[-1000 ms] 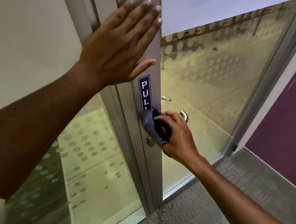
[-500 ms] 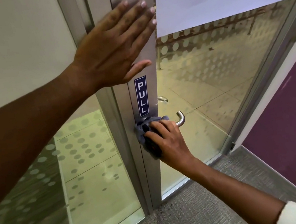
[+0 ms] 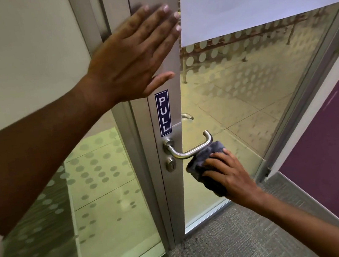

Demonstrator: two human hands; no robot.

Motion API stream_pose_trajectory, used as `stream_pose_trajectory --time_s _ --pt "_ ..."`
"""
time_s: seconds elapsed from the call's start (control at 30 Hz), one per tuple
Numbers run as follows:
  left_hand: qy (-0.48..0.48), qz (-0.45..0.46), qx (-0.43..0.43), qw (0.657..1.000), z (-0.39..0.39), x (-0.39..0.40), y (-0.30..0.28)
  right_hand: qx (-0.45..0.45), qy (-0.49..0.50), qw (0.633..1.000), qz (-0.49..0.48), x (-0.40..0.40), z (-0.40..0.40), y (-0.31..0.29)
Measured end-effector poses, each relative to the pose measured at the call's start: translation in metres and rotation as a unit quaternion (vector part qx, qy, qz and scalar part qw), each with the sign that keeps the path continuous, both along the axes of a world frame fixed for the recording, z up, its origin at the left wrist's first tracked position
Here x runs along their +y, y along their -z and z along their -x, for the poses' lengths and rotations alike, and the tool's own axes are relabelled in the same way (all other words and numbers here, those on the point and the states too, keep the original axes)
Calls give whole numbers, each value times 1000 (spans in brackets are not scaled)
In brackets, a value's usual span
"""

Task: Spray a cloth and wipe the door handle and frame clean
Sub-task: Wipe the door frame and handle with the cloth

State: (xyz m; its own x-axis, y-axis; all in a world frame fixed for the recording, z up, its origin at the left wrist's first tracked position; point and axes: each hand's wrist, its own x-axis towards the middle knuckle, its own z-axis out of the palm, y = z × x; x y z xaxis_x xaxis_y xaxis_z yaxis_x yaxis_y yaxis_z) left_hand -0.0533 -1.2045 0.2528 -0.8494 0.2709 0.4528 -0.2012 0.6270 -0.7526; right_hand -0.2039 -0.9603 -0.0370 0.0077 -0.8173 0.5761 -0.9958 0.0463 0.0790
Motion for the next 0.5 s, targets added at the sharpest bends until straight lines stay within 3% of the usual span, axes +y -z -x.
stream_pose_trajectory --time_s 0.1,0.2,0.33,0.43,0.5 --pt "-5 5 2 1000 1 -1 1 -114 19 988 104 11 13 -13" --pt "-13 5 1 1000 1 0 0 -198 -3 970 145 -3 15 -39" --pt "-31 20 5 999 0 0 0 -230 -65 969 55 -40 -1 -56" --pt "-43 40 3 998 2 0 2 -180 -90 978 -55 -57 -11 -44" --pt "-49 51 6 997 2 -1 2 -157 -98 980 -69 -60 -4 -41"
